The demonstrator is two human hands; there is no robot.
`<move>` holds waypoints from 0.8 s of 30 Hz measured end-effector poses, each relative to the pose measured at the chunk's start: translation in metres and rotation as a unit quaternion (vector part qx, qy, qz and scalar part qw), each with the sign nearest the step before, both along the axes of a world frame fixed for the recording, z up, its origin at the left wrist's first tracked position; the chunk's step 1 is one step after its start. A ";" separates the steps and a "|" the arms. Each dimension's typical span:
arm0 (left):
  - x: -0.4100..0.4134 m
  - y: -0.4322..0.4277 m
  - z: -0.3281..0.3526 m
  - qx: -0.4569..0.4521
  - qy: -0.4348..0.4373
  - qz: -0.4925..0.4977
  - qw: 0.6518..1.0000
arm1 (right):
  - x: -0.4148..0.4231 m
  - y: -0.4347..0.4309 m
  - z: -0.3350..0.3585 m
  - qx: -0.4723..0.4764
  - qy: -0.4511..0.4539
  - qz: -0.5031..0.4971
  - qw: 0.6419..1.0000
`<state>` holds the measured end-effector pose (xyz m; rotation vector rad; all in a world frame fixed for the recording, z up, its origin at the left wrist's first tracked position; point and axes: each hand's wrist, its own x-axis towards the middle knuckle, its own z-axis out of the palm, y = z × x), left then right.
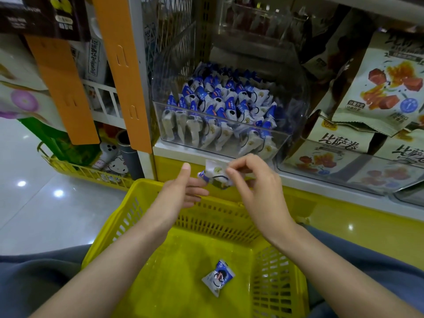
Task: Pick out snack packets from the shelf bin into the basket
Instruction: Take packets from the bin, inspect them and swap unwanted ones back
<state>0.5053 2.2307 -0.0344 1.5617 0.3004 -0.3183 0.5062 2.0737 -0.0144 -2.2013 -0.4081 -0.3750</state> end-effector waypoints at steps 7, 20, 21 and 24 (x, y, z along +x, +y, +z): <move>-0.003 -0.002 0.000 -0.088 -0.044 0.039 0.994 | -0.012 0.007 -0.008 -0.204 -0.086 0.099 0.970; -0.003 -0.006 -0.008 0.083 -0.174 0.040 0.980 | -0.003 0.011 -0.007 0.269 0.388 0.015 0.882; -0.005 -0.006 -0.008 0.143 -0.216 0.037 0.965 | -0.003 0.011 -0.007 0.273 0.384 0.011 0.882; -0.012 -0.009 -0.011 0.220 -0.278 -0.011 0.935 | -0.003 0.013 -0.011 0.283 0.378 0.000 0.882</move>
